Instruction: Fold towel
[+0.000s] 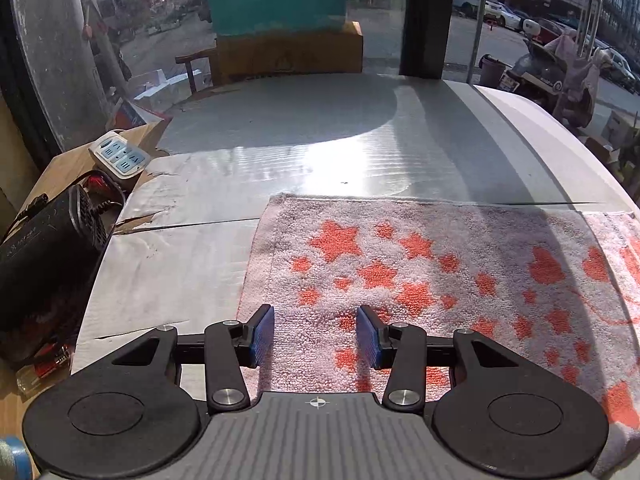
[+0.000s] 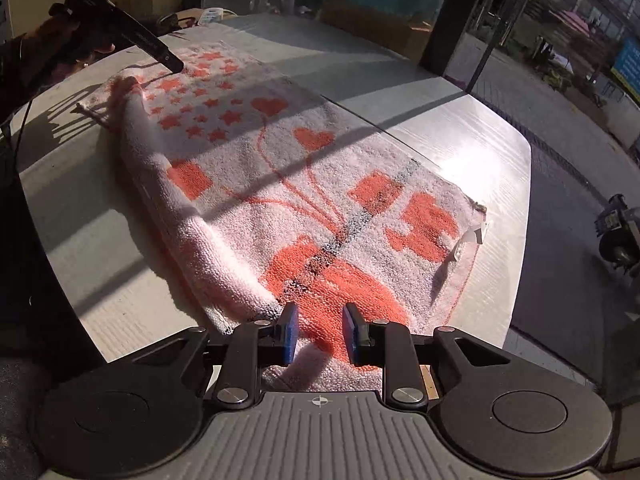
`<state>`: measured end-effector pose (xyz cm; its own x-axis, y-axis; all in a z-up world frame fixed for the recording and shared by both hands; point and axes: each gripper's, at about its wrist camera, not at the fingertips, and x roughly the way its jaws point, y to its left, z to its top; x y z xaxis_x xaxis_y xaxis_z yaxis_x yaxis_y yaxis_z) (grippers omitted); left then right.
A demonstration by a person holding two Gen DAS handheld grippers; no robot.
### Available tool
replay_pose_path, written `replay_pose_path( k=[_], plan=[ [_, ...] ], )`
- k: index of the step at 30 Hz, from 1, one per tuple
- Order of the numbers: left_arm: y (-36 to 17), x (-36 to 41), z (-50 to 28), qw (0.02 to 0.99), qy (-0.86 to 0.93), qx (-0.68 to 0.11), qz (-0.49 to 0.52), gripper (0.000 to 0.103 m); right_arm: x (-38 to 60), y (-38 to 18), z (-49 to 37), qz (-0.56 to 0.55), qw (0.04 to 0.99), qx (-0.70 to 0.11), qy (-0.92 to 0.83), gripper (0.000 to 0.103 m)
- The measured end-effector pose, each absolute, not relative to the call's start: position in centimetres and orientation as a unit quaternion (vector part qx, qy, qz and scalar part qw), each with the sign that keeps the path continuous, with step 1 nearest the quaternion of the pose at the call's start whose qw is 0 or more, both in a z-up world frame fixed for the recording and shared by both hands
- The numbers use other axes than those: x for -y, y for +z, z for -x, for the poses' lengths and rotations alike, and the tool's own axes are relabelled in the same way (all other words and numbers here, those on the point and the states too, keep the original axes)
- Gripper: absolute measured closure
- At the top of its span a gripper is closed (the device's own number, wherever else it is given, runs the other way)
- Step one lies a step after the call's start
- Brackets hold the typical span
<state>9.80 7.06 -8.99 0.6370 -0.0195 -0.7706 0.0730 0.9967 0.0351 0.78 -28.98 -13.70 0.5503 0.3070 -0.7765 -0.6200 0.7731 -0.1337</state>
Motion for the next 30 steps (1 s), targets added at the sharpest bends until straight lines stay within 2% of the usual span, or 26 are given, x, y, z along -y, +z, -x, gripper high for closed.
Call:
replay_pose_path(
  k=[2,5,10,13,14,15,17,22,28,30],
  plan=[
    [-8.0,-6.6,-8.0,0.908,-0.053,-0.414,-0.024,0.055,29.0,-13.4,-2.1,0.153,0.874,-0.383,0.257,0.078],
    [-7.1,-5.9,-5.2,0.910,-0.090,-0.405,-0.019,0.046,27.5,-14.8,-4.7,0.160,0.877,-0.392,0.225,0.078],
    [-8.9,-5.2,-2.4,0.899,-0.060,-0.426,-0.080,0.045,26.3,-16.0,-7.4,0.150,0.882,-0.389,0.218,0.077],
    [-9.9,-6.1,-2.2,0.896,-0.046,-0.436,-0.068,0.041,26.9,-16.0,-9.1,0.131,0.886,-0.387,0.220,0.076],
    [-9.9,-6.4,-2.2,0.896,-0.044,-0.437,-0.062,0.040,27.4,-16.0,-9.5,0.123,0.887,-0.392,0.208,0.066],
    [-9.9,-6.7,-2.1,0.896,-0.038,-0.439,-0.056,0.038,27.9,-16.0,-9.9,0.116,0.889,-0.397,0.196,0.049],
    [-9.9,-6.9,-1.7,0.897,-0.029,-0.439,-0.052,0.037,28.5,-15.9,-10.6,0.104,0.892,-0.401,0.181,0.038],
    [-8.7,-5.9,-1.0,0.909,-0.037,-0.411,-0.065,0.037,29.1,-16.0,-12.2,0.081,0.900,-0.399,0.158,0.038],
    [-9.7,-3.8,-4.6,0.909,-0.027,-0.405,-0.099,0.037,29.9,-16.0,-14.2,0.054,0.907,-0.396,0.131,0.037],
    [-10.1,-4.2,-5.7,0.908,-0.024,-0.409,-0.088,0.032,30.2,-16.0,-14.8,0.045,0.910,-0.394,0.122,0.037]
  ],
)
